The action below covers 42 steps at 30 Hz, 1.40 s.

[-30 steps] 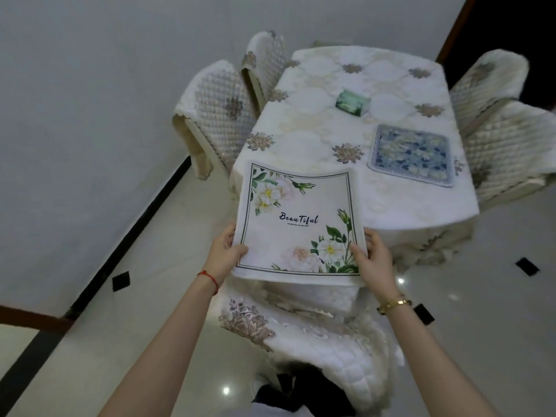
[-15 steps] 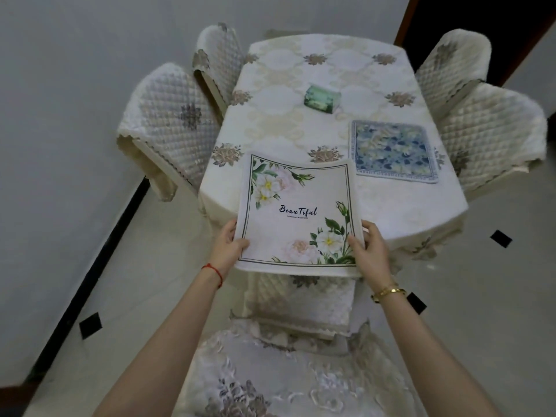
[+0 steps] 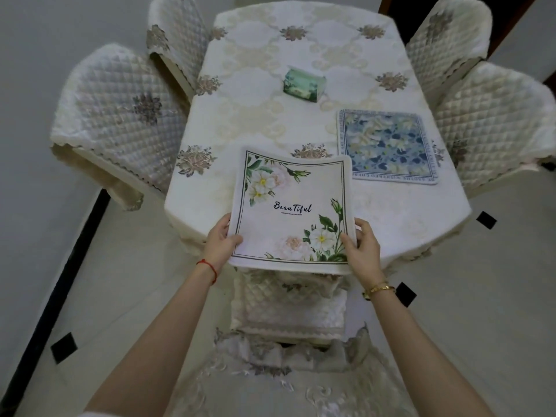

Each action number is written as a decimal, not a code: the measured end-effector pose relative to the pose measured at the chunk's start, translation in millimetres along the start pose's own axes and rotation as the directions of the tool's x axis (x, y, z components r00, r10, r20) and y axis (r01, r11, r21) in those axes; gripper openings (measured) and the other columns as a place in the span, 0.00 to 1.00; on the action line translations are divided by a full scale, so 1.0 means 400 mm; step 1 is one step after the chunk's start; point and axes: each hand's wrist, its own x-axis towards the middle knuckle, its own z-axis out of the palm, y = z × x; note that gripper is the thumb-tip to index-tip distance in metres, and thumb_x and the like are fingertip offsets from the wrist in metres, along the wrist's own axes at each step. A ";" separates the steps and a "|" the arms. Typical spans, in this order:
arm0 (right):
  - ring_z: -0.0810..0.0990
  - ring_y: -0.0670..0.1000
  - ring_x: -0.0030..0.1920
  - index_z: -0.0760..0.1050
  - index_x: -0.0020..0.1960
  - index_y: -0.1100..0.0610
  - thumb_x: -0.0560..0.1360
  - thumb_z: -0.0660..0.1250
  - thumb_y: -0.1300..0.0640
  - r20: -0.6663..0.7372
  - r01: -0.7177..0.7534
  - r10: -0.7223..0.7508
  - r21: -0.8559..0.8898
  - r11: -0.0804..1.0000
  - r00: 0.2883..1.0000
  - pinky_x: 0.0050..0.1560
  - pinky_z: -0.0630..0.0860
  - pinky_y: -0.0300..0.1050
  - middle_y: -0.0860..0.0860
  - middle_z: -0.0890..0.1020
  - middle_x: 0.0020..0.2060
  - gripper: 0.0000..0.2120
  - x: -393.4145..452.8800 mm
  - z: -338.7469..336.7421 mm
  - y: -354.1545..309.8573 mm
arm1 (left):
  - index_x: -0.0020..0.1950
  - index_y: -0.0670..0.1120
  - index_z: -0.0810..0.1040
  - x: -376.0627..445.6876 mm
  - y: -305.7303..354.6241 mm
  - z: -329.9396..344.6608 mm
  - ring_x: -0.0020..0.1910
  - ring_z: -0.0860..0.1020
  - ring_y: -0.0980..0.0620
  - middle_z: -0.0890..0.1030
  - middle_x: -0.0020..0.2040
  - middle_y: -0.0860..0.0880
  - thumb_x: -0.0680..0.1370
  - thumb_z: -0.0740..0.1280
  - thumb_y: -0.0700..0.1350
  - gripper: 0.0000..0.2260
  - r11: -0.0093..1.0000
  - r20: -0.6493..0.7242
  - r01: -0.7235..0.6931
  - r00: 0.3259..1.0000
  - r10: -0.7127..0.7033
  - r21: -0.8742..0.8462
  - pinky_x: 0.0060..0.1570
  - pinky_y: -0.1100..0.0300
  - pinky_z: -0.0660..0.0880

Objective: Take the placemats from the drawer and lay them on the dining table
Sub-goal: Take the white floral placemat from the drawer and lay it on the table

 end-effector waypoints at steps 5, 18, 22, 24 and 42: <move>0.80 0.43 0.38 0.69 0.65 0.56 0.79 0.65 0.61 0.007 -0.024 0.025 -0.034 0.999 1.000 0.36 0.75 0.32 0.51 0.84 0.46 0.16 0.070 0.028 0.034 | 0.60 0.47 0.73 0.087 -0.035 0.015 0.44 0.81 0.62 0.81 0.50 0.54 0.70 0.59 0.22 0.26 0.998 0.014 0.041 0.999 -0.042 0.042 0.47 0.67 0.78; 0.79 0.40 0.42 0.69 0.66 0.56 0.77 0.68 0.57 0.026 0.044 -0.039 -0.210 0.977 0.999 0.40 0.72 0.26 0.48 0.81 0.47 0.19 0.119 0.037 0.115 | 0.63 0.43 0.72 0.152 -0.097 0.023 0.42 0.80 0.66 0.80 0.50 0.53 0.70 0.61 0.23 0.25 0.994 -0.014 0.040 0.999 -0.039 0.098 0.44 0.71 0.76; 0.77 0.46 0.47 0.71 0.64 0.56 0.76 0.70 0.54 0.016 0.100 -0.101 -0.312 0.945 0.995 0.50 0.75 0.38 0.50 0.79 0.50 0.19 0.120 0.029 0.128 | 0.69 0.40 0.70 0.138 -0.100 0.021 0.51 0.80 0.56 0.79 0.59 0.45 0.72 0.65 0.27 0.25 0.987 -0.054 0.023 0.998 -0.015 0.157 0.49 0.72 0.75; 0.74 0.51 0.51 0.71 0.64 0.58 0.75 0.71 0.53 0.012 0.119 -0.125 -0.395 0.911 0.992 0.54 0.74 0.49 0.53 0.76 0.52 0.20 0.123 0.026 0.137 | 0.71 0.42 0.69 0.131 -0.103 0.016 0.57 0.78 0.51 0.78 0.62 0.45 0.72 0.68 0.30 0.28 0.985 -0.073 0.011 0.997 0.002 0.174 0.58 0.65 0.75; 0.49 0.54 0.78 0.55 0.78 0.56 0.81 0.57 0.46 0.371 0.482 -0.316 -0.565 0.669 0.873 0.77 0.44 0.54 0.52 0.58 0.78 0.29 0.370 0.200 0.007 | 0.74 0.42 0.64 0.386 0.010 0.124 0.75 0.60 0.43 0.66 0.74 0.41 0.78 0.63 0.45 0.25 0.419 0.362 -0.529 0.834 0.416 0.738 0.75 0.51 0.54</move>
